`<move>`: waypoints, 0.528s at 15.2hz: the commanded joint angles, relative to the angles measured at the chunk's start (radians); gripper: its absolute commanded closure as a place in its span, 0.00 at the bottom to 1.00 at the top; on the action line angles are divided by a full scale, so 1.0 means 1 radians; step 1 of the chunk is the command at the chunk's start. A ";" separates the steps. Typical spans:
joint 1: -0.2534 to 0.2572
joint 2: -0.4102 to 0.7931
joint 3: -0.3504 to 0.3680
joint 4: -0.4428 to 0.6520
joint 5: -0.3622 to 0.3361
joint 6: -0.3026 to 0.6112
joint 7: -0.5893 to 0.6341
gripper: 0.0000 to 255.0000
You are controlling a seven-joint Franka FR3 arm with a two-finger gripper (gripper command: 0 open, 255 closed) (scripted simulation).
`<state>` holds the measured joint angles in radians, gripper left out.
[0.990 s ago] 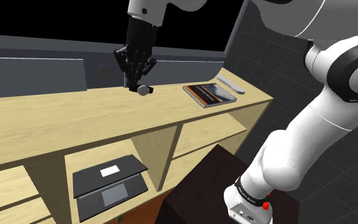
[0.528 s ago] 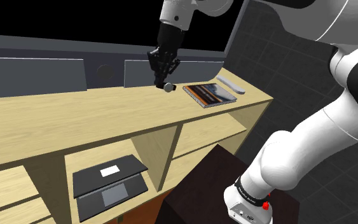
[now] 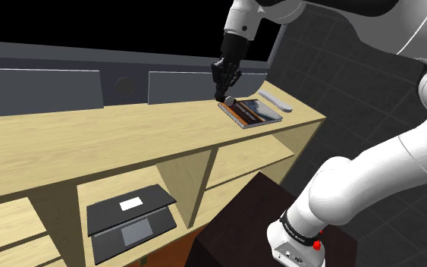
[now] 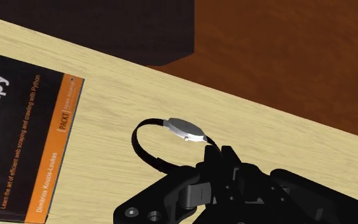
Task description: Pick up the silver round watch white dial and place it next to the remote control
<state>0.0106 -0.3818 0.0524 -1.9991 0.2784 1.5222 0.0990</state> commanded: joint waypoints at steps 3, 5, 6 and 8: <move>-0.036 -0.035 -0.071 -0.022 -0.037 -0.038 -0.095 1.00; -0.053 -0.048 -0.106 -0.030 -0.058 -0.055 -0.141 1.00; -0.062 -0.053 -0.123 -0.032 -0.069 -0.063 -0.165 1.00; -0.080 -0.060 -0.158 -0.034 -0.091 -0.078 -0.212 1.00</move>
<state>-0.0605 -0.4333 -0.0887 -2.0269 0.1987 1.4520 -0.0881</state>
